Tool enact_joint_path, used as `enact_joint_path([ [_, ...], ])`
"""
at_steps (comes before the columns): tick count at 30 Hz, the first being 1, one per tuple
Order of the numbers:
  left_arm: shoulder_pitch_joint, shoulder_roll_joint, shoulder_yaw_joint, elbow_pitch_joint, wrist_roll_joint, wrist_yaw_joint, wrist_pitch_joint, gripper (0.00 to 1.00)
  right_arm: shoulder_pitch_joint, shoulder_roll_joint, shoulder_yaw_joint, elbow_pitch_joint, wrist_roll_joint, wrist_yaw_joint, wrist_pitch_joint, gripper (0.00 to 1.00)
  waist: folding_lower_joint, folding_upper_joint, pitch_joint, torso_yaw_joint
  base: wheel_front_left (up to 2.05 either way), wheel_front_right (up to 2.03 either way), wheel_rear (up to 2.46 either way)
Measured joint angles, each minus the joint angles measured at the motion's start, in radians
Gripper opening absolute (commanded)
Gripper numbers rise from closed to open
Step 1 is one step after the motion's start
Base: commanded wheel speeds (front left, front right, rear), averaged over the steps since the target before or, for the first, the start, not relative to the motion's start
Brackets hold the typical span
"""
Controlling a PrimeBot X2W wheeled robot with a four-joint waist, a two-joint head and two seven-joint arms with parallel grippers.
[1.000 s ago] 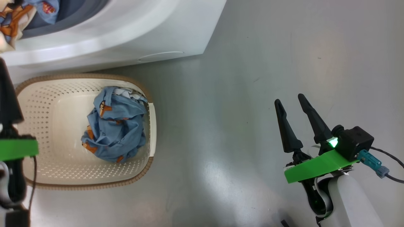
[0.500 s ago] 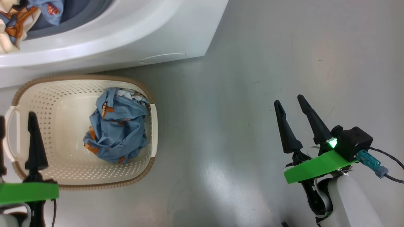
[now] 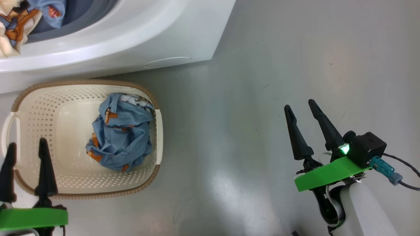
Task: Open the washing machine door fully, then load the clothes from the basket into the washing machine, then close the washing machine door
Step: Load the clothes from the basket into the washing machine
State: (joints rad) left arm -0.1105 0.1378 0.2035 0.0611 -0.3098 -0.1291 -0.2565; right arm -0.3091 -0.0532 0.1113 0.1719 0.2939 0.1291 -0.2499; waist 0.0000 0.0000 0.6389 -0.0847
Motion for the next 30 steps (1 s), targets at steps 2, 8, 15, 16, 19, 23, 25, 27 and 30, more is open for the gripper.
enact_joint_path([
  [2, 0.007, -0.005, -0.002, 0.000, 0.000, 0.000, 0.000, 1.00, 0.000, 0.000, 0.001, 0.000, 0.001, 0.000, 0.000, 1.00, 0.0000, 0.0000, 0.000, 0.001, 0.00, 0.00, 0.00],
  [8, 0.008, -0.009, -0.007, 0.000, 0.000, 0.000, 0.000, 1.00, 0.000, 0.000, 0.003, 0.001, 0.005, 0.000, 0.000, 1.00, 0.0000, 0.0000, -0.003, 0.003, 0.00, 0.00, 0.00],
  [15, 0.008, -0.004, -0.012, 0.001, 0.000, 0.000, 0.000, 1.00, 0.000, 0.000, 0.003, 0.004, 0.007, 0.000, 0.000, 1.00, 0.0000, 0.0000, -0.004, 0.001, 0.00, 0.00, 0.00],
  [16, 0.008, -0.004, -0.012, 0.001, 0.000, 0.000, 0.000, 1.00, 0.000, 0.000, 0.003, 0.004, 0.007, 0.000, 0.000, 1.00, 0.0000, 0.0000, -0.004, 0.001, 0.00, 0.00, 0.00],
  [19, 0.008, -0.002, -0.014, 0.004, 0.000, 0.000, 0.000, 1.00, 0.000, 0.000, 0.003, 0.005, 0.008, 0.000, 0.000, 1.00, 0.0000, 0.0000, -0.004, -0.002, 0.00, 0.00, 0.00],
  [23, 0.007, 0.002, -0.017, -0.002, 0.000, 0.000, 0.000, 1.00, 0.000, 0.000, 0.003, 0.006, 0.009, 0.000, 0.000, 1.00, 0.0000, 0.0000, -0.005, -0.003, 0.00, 0.00, 0.00],
  [25, 0.003, 0.011, -0.019, -0.006, 0.000, 0.000, 0.000, 1.00, 0.000, 0.000, 0.003, 0.007, 0.011, 0.000, 0.000, 1.00, 0.0000, 0.0000, -0.006, -0.002, 0.00, 0.00, 0.00],
  [27, -0.010, 0.023, -0.025, -0.013, 0.000, 0.000, 0.000, 1.00, 0.000, 0.000, 0.003, 0.007, 0.016, 0.000, 0.000, 1.00, 0.0000, 0.0000, -0.008, -0.001, 0.00, 0.00, 0.00],
  [30, -0.036, 0.040, -0.030, -0.030, -0.001, 0.000, 0.000, 1.00, 0.000, 0.000, 0.004, 0.008, 0.017, 0.000, 0.000, 1.00, 0.0000, 0.0000, -0.010, 0.000, 0.00, 0.00, 0.00],
])
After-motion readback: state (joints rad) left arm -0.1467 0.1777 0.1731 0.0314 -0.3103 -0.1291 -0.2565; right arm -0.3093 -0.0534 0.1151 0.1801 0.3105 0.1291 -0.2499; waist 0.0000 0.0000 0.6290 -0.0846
